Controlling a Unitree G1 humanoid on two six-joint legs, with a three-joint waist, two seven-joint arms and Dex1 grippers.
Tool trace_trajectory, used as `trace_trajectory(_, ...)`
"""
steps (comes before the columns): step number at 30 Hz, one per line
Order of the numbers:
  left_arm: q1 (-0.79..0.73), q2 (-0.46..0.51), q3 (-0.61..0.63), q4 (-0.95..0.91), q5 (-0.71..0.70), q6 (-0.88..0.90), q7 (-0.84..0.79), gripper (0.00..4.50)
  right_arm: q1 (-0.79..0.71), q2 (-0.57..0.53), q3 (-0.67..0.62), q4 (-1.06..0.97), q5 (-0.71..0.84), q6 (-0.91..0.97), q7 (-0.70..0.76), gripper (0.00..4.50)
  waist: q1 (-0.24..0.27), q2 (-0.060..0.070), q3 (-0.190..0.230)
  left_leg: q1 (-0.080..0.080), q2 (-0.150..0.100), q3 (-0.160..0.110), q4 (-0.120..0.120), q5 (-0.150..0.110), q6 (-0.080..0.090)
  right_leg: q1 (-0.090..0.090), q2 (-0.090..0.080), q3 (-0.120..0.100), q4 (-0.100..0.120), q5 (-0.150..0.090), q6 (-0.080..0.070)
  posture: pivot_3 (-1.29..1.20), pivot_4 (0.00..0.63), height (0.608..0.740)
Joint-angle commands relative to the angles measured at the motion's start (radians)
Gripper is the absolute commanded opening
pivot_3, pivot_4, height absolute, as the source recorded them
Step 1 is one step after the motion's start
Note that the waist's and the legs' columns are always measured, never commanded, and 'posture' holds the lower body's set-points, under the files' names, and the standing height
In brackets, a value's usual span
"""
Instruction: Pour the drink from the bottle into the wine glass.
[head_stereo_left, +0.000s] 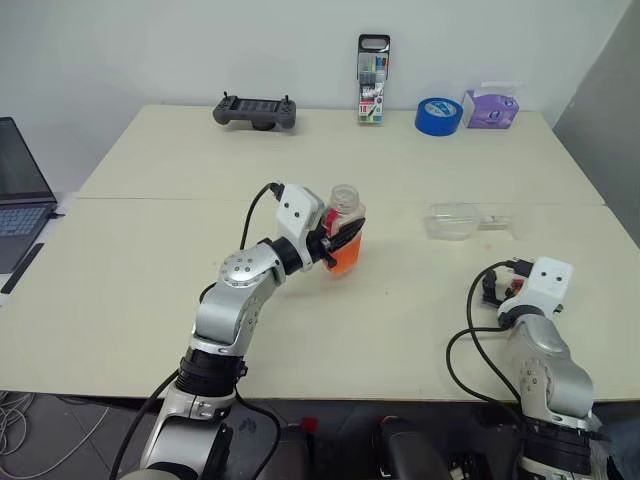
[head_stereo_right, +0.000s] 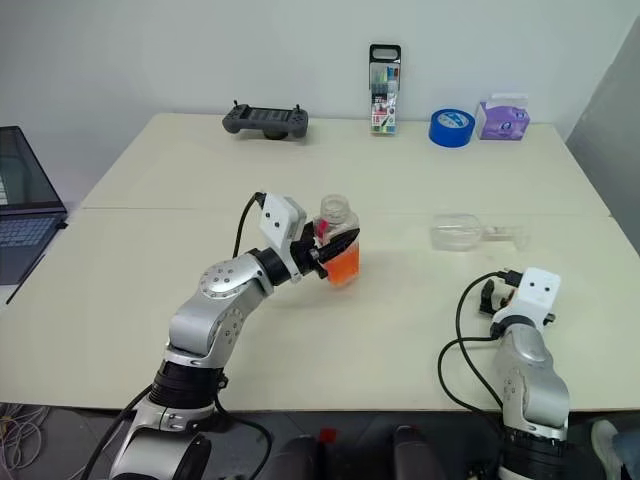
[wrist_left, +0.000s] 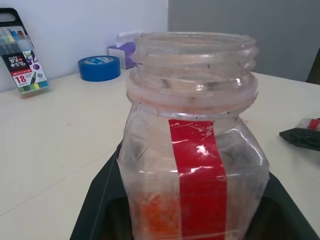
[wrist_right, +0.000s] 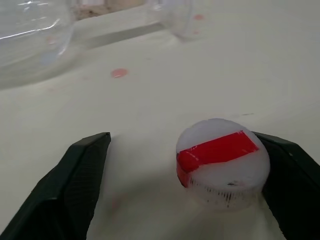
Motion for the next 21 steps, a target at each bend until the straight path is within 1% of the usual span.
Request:
trace_trajectory(1,-0.028,-0.002,0.031,-0.004,-0.013,-0.025,0.007,1.72,0.003,-0.01,0.011,-0.081,-0.015,0.044,0.0,4.5,-0.001,0.0,0.0,0.0,0.0,0.0,0.0,0.0,0.0,0.0,0.0,0.0,0.0,0.0,0.0,0.0,0.15,0.74)
trace_trajectory(7,-0.049,0.005,0.049,0.032,-0.009,-0.041,0.004,1.72,0.012,-0.028,0.046,-0.096,-0.072,0.063,0.008,4.5,-0.002,0.0,0.0,0.001,0.001,0.0,0.0,0.0,0.0,0.0,0.001,0.0,0.0,0.0,0.0,0.0,0.15,0.74)
trace_trajectory(10,-0.053,0.009,0.053,0.04,-0.009,-0.045,0.004,1.72,0.016,-0.012,0.033,-0.099,-0.101,0.031,-0.019,4.5,-0.002,0.0,0.0,0.001,0.001,0.0,0.0,0.0,0.0,0.0,0.001,0.0,0.0,0.0,0.0,0.0,0.15,0.74)
trace_trajectory(14,-0.06,0.019,0.082,0.048,-0.011,-0.039,0.02,1.72,0.007,-0.038,0.08,-0.163,-0.172,-0.046,-0.014,4.5,-0.004,0.0,0.0,0.001,0.001,0.0,0.0,0.0,0.0,0.0,0.001,0.0,0.0,0.0,0.0,0.0,0.15,0.74)
trace_trajectory(16,-0.068,0.024,0.11,0.059,-0.015,-0.03,0.039,1.72,-0.015,-0.045,0.111,-0.2,-0.177,-0.081,0.013,4.5,-0.005,0.0,0.0,0.001,0.001,0.0,-0.001,0.0,0.0,0.0,0.001,0.0,0.0,0.0,0.0,0.0,0.15,0.74)
trace_trajectory(18,-0.08,0.039,0.165,0.081,-0.021,-0.013,0.08,1.72,-0.064,-0.059,0.188,-0.253,-0.114,-0.133,0.137,4.5,-0.007,0.0,0.0,0.001,0.001,0.0,-0.001,0.0,0.0,0.0,0.002,0.0,0.0,0.0,0.0,0.0,0.15,0.74)
trace_trajectory(19,-0.085,0.045,0.193,0.094,-0.023,-0.008,0.102,1.72,-0.087,-0.059,0.225,-0.265,-0.062,-0.117,0.208,4.5,-0.009,0.0,0.0,0.002,0.001,0.0,-0.001,0.0,0.0,0.0,0.002,0.0,0.0,0.0,0.0,0.0,0.15,0.74)
trace_trajectory(20,-0.094,0.049,0.231,0.113,-0.029,-0.005,0.134,1.72,-0.114,-0.037,0.245,-0.272,0.038,-0.051,0.279,4.5,-0.013,0.0,0.0,0.003,0.001,0.0,-0.001,0.0,0.0,0.0,0.002,0.0,0.001,0.0,0.0,0.0,0.15,0.74)
trace_trajectory(21,-0.103,0.053,0.264,0.135,-0.032,-0.007,0.164,1.72,-0.142,-0.028,0.262,-0.272,0.106,0.006,0.334,4.5,-0.014,0.0,0.0,0.003,0.001,0.0,-0.001,0.0,0.0,0.0,0.003,0.0,0.001,0.0,0.0,0.0,0.15,0.74)
